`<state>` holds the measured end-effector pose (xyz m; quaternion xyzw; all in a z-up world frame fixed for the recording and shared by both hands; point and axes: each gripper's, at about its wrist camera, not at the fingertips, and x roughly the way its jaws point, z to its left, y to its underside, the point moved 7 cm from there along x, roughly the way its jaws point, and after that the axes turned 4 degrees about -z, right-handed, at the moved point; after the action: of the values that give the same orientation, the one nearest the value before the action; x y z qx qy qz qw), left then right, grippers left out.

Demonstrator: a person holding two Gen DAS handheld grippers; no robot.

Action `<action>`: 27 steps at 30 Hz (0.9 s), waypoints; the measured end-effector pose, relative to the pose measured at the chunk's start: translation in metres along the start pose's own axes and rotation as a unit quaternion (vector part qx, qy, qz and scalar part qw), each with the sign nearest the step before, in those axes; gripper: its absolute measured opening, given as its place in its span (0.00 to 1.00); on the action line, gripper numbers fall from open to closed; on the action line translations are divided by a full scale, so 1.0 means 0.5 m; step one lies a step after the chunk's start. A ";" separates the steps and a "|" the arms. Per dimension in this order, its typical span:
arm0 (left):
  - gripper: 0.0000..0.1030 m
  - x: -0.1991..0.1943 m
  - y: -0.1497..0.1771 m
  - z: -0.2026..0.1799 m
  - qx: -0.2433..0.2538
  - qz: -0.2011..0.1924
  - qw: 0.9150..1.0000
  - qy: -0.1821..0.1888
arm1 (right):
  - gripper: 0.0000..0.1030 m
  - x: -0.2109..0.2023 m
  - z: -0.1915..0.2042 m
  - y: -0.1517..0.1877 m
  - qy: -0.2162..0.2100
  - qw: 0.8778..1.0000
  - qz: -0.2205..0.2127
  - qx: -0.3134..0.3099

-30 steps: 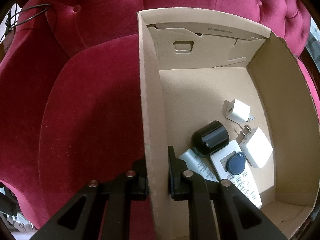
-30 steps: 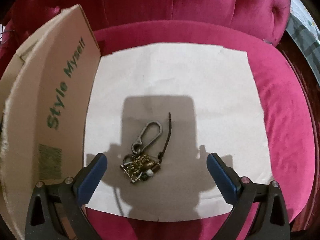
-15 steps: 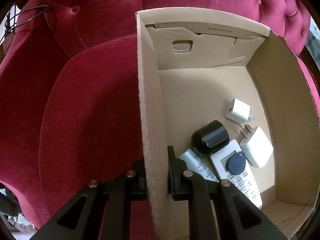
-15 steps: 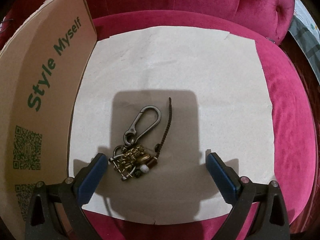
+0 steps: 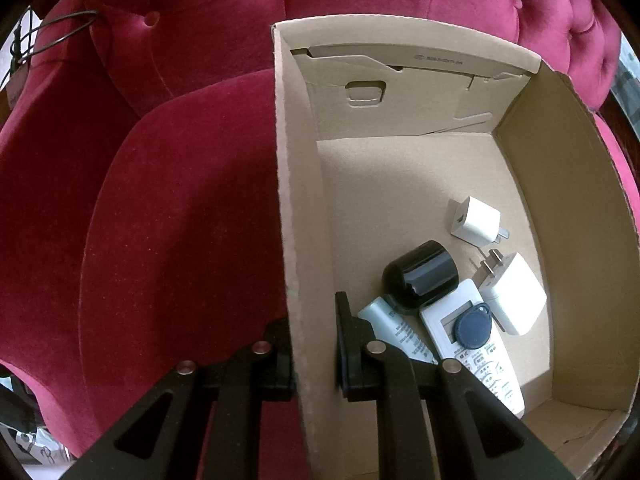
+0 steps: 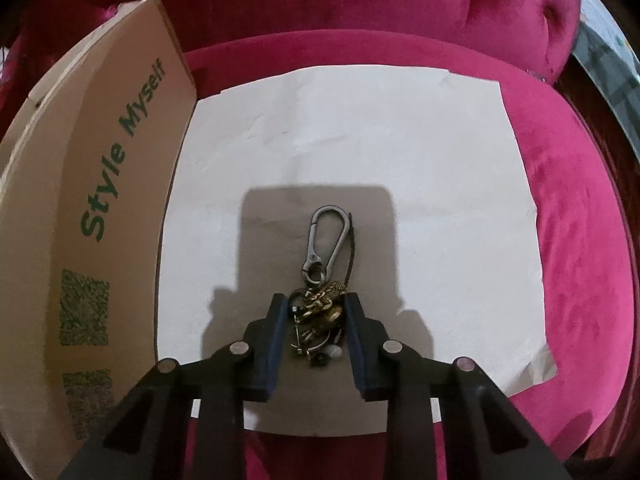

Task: Organize rigid objects
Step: 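Grasp the brass keychain with carabiner using the right tool, then lift the keychain with the right tool and carry it over the box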

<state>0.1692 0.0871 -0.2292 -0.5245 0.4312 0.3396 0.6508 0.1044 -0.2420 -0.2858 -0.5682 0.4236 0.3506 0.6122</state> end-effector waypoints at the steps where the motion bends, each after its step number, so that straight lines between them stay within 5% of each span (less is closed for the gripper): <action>1: 0.15 0.000 0.000 -0.001 0.000 0.000 1.000 0.000 | 0.24 -0.002 -0.002 -0.002 0.000 1.000 0.000 0.003; 2: 0.15 0.000 0.000 -0.001 0.000 0.000 1.000 0.000 | 0.12 -0.007 -0.004 -0.005 0.004 1.000 -0.004 0.003; 5: 0.15 0.001 0.001 -0.002 0.001 0.000 1.000 -0.001 | 0.09 -0.024 -0.002 -0.019 0.004 1.000 -0.010 0.001; 27: 0.15 0.001 0.001 -0.002 0.003 0.000 1.000 -0.003 | 0.08 -0.150 0.024 -0.065 0.013 0.999 -0.042 0.004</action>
<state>0.1686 0.0863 -0.2298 -0.5215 0.4302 0.3398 0.6538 0.1056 -0.2298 -0.2043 -0.5873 0.4088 0.3154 0.6233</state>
